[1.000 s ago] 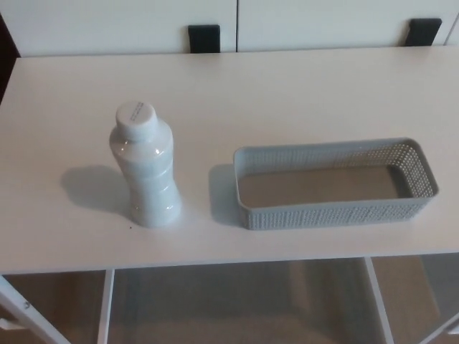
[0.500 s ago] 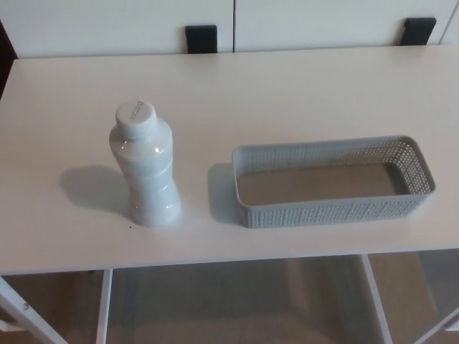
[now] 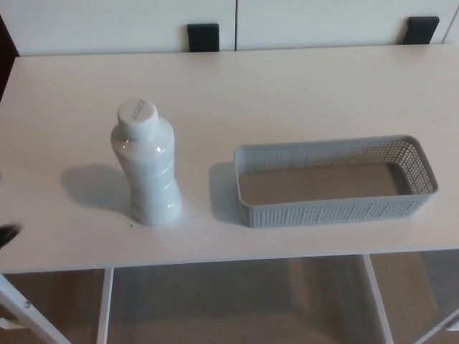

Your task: The robot walk up to a desk on which a bottle is kept on the left hand side and a container is kept on the right hand side. The robot uses its left hand to pick up the bottle and places it in the container.

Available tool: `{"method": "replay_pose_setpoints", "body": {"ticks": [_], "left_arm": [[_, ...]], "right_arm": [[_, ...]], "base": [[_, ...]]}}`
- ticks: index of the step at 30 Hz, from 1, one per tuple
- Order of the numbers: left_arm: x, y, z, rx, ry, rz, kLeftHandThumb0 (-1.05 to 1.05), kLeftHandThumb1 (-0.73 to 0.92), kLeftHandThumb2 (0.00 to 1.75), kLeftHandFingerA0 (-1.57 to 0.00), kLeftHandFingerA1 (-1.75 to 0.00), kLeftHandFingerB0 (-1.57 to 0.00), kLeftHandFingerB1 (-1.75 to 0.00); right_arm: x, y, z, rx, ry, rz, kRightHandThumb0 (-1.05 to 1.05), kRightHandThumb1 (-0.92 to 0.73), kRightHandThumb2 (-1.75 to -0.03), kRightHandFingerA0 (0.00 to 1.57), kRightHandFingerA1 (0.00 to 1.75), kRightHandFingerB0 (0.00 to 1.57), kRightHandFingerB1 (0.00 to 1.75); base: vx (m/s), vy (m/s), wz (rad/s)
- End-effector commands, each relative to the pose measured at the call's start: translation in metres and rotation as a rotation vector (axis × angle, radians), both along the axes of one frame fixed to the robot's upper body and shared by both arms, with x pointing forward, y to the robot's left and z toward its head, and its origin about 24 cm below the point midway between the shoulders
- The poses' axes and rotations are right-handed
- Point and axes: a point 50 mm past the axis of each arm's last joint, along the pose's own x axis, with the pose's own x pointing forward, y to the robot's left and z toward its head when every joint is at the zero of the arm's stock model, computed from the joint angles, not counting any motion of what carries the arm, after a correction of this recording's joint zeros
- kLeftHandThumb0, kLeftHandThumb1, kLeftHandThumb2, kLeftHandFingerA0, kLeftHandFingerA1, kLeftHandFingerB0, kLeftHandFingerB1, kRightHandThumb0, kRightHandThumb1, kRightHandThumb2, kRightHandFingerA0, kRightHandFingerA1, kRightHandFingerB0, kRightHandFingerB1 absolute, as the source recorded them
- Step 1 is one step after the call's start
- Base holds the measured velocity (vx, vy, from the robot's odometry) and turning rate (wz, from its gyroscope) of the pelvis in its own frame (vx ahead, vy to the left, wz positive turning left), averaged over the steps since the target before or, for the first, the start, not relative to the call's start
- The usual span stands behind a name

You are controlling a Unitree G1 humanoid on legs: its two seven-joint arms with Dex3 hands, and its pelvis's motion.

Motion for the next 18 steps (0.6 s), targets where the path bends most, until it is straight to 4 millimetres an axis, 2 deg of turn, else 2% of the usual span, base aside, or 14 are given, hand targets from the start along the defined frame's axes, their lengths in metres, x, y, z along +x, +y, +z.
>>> {"method": "replay_pose_setpoints", "body": {"ticks": [1,3,4,8,18], "left_arm": [[0.032,-0.060,0.000,-0.038,0.062,-0.111,-0.57,0.38,0.73,-0.04,-0.31,-0.06,-0.17],[0.032,-0.062,-0.003,-0.036,0.071,-0.115,-0.56,0.37,0.73,-0.03,-0.31,-0.04,-0.18],[0.034,-0.069,-0.012,-0.031,0.094,-0.123,-0.56,0.37,0.73,-0.02,-0.33,-0.05,-0.18],[0.035,-0.084,-0.025,-0.032,0.149,-0.139,-0.58,0.39,0.74,-0.04,-0.31,-0.05,-0.17],[0.037,-0.110,-0.031,-0.120,0.196,-0.177,-0.60,0.39,0.75,-0.06,-0.31,-0.06,-0.14]], "right_arm": [[0.004,-0.002,0.007,-0.068,-0.027,0.043,-0.36,-0.54,-0.56,0.45,0.54,0.36,0.43],[0.004,-0.002,0.007,-0.070,-0.027,0.045,-0.37,-0.53,-0.56,0.46,0.54,0.36,0.43],[0.005,-0.001,0.008,-0.073,-0.024,0.044,-0.36,-0.54,-0.56,0.46,0.53,0.36,0.42],[0.008,-0.001,0.008,-0.077,-0.027,0.043,-0.36,-0.54,-0.56,0.45,0.52,0.37,0.42],[0.010,0.000,0.009,-0.082,-0.040,0.056,-0.36,-0.54,-0.56,0.45,0.53,0.37,0.43]], "base": [[0.00,0.000,0.00],[0.00,0.000,0.00],[0.00,0.000,0.00],[0.00,0.000,0.00],[0.00,0.000,0.00]]}}
